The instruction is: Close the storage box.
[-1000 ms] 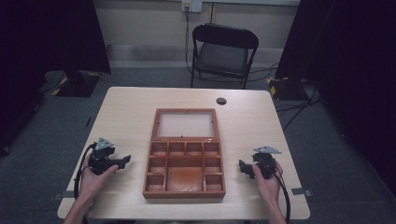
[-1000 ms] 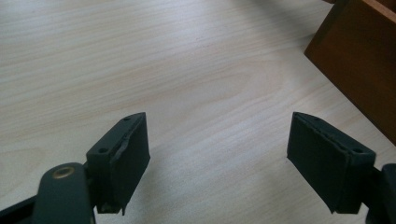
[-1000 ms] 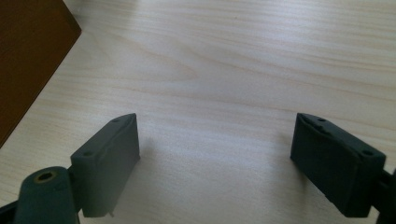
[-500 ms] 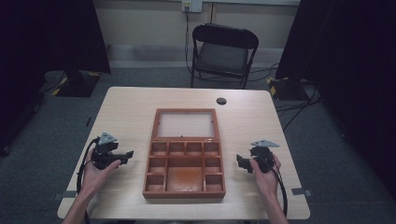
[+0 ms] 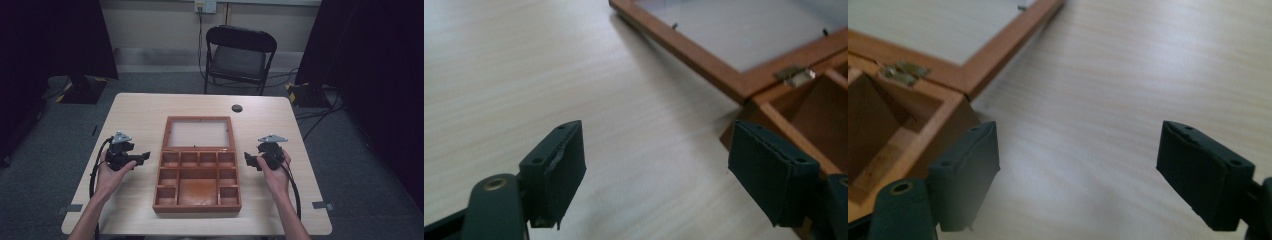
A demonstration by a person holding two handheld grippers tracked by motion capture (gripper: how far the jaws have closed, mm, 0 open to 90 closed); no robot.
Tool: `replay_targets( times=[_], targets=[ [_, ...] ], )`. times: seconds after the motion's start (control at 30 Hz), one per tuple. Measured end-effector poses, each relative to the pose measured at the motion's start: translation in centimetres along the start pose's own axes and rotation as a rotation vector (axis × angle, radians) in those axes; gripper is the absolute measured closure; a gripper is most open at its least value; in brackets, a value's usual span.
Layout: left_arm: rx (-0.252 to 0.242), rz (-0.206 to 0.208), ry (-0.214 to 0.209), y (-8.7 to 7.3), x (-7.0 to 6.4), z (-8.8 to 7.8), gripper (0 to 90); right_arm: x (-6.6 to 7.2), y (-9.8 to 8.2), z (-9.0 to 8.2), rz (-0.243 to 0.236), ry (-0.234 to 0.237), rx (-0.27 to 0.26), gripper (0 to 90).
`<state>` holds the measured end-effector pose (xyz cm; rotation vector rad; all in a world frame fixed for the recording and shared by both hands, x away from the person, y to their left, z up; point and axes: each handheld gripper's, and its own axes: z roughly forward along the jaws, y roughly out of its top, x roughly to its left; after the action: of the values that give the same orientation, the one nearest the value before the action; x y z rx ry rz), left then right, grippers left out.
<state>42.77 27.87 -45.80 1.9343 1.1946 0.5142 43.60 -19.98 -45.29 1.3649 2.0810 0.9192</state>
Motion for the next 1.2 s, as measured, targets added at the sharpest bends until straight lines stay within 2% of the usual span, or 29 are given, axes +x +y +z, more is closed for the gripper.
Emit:
replay_targets(
  times=[0.07,0.1,0.17,0.23,0.3,0.37,0.47,0.57,0.63,0.67,0.73,0.8,0.87,0.9,1.0,1.07,1.13,1.17,1.2],
  targets=[
    [0.031,0.005,-0.015,0.6,0.1,0.3,22.4,0.1,0.7,0.4,-0.009,0.014,0.012,17.1],
    [0.028,0.005,-0.019,0.9,0.1,0.4,21.5,0.1,1.0,0.7,-0.007,0.023,0.012,17.1],
    [-0.003,0.011,-0.002,1.4,0.1,0.5,22.4,0.1,1.8,1.2,-0.009,0.043,0.008,17.1],
    [0.013,0.002,-0.017,2.2,0.2,0.8,21.7,0.1,2.4,1.4,-0.011,0.053,0.001,17.1],
    [0.01,0.02,-0.014,2.9,0.1,0.8,21.8,0.0,3.2,1.7,0.002,0.07,-0.012,17.3],
    [0.009,0.033,-0.018,3.7,0.1,0.9,21.6,0.0,4.0,2.0,-0.002,0.079,-0.02,17.6],
    [0.003,0.029,-0.019,4.7,0.3,1.3,21.5,0.1,5.1,2.3,-0.02,0.086,-0.028,18.0],
    [-0.005,0.036,-0.025,5.9,0.6,2.0,21.8,0.3,6.3,2.8,-0.036,0.094,-0.027,18.5],
    [0.009,0.03,-0.03,6.6,0.7,2.8,21.8,0.3,6.9,3.4,-0.039,0.095,-0.026,19.2],
    [0.018,0.027,-0.047,6.8,0.7,3.5,21.8,0.2,7.2,4.0,-0.041,0.102,-0.019,21.7],
    [0.02,0.019,-0.049,6.8,0.7,3.9,22.0,0.2,7.3,4.4,-0.036,0.114,-0.012,21.4],
    [0.03,-0.001,-0.069,6.6,0.8,4.8,21.8,0.4,7.2,5.3,-0.035,0.126,0.0,21.4],
    [0.051,-0.029,-0.085,6.2,0.9,5.9,21.9,0.6,7.1,6.2,-0.028,0.144,0.018,22.3],
    [0.069,-0.023,-0.09,6.0,0.9,6.2,22.3,0.8,7.0,6.6,-0.025,0.153,0.026,22.7],
    [0.102,-0.041,-0.103,5.5,0.9,7.5,22.4,1.3,6.8,7.6,-0.038,0.163,0.046,22.9],
    [0.099,-0.071,-0.108,5.2,0.8,8.1,22.3,1.4,6.6,8.7,-0.025,0.181,0.065,24.0],
    [0.087,-0.099,-0.13,5.0,1.0,8.4,22.9,1.3,6.5,8.9,-0.012,0.191,0.063,23.8],
    [0.087,-0.1,-0.135,5.0,1.0,8.5,23.7,1.2,6.5,9.1,0.001,0.205,0.058,23.8],
    [0.088,-0.122,-0.141,5.0,0.9,8.7,24.5,1.1,6.4,9.2,0.014,0.218,0.056,23.5]
  ],
)
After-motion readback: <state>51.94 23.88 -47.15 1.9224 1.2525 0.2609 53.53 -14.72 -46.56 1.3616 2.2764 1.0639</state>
